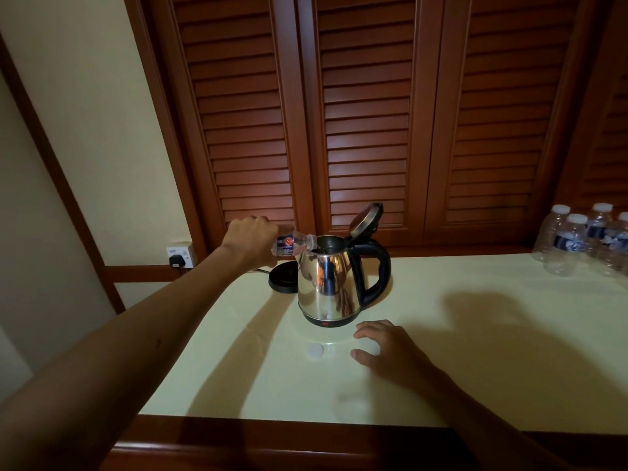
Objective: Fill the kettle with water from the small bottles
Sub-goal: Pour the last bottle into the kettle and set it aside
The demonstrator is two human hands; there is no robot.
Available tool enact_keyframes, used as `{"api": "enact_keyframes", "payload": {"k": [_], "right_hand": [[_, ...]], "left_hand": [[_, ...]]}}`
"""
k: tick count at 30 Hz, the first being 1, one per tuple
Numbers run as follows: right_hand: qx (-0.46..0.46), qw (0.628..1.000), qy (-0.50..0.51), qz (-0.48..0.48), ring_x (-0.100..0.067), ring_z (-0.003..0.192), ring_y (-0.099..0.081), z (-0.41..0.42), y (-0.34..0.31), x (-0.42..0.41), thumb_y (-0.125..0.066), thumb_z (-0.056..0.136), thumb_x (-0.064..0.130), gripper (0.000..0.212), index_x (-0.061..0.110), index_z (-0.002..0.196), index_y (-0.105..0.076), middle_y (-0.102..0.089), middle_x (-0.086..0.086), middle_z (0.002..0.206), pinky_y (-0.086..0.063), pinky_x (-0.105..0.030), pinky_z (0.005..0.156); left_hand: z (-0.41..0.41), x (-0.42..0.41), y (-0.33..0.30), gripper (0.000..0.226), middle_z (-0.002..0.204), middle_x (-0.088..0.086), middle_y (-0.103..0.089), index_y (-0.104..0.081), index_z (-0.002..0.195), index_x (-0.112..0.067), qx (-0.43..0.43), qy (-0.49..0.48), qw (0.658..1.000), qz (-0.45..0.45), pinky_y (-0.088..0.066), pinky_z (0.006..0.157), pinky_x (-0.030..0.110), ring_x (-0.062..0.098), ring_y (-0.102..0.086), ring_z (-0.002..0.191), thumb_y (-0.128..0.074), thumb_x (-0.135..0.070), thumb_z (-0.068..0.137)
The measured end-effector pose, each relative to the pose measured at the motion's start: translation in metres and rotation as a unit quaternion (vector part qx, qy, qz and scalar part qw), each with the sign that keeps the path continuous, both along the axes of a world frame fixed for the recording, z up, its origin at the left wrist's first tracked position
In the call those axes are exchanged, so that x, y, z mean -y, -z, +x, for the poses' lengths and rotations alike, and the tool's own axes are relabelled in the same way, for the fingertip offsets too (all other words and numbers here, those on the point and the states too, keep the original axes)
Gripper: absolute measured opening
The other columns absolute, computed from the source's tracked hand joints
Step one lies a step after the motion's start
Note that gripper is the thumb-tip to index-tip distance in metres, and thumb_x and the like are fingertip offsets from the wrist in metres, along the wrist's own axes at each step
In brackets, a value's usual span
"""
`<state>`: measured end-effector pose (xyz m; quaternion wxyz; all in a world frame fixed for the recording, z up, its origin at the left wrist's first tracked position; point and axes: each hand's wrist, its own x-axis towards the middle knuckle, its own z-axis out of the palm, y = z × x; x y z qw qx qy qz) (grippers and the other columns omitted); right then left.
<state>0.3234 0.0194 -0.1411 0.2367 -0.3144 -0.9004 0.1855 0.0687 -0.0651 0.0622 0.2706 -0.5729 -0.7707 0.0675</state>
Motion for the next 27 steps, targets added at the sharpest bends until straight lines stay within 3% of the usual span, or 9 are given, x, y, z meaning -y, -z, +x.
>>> {"api": "enact_keyframes", "payload": {"k": [17, 27], "right_hand": [[-0.009, 1.000, 0.000, -0.005, -0.001, 0.119, -0.046, 0.0009, 0.0011, -0.0008, -0.062, 0.082, 0.053, 0.044, 0.027, 0.117, -0.065, -0.056, 0.017, 0.131, -0.031, -0.019, 0.095], [-0.016, 1.000, -0.001, -0.014, -0.001, 0.119, -0.046, 0.0016, 0.0029, -0.0012, -0.061, 0.081, 0.055, 0.044, 0.029, 0.116, -0.064, -0.055, 0.017, 0.131, -0.035, -0.028, 0.105]], "left_hand": [[0.0043, -0.0019, -0.0043, 0.076, 0.115, 0.008, -0.058, -0.028, 0.150, -0.043, -0.023, -0.007, 1.000, -0.014, -0.051, 0.079, 0.034, 0.023, -0.058, 0.100, -0.069, -0.044, 0.087], [0.0063, -0.0062, -0.0074, 0.072, 0.118, 0.010, -0.056, -0.030, 0.148, -0.045, -0.045, 0.000, 0.999, -0.020, -0.050, 0.078, 0.036, 0.027, -0.056, 0.107, -0.066, -0.053, 0.087]]}}
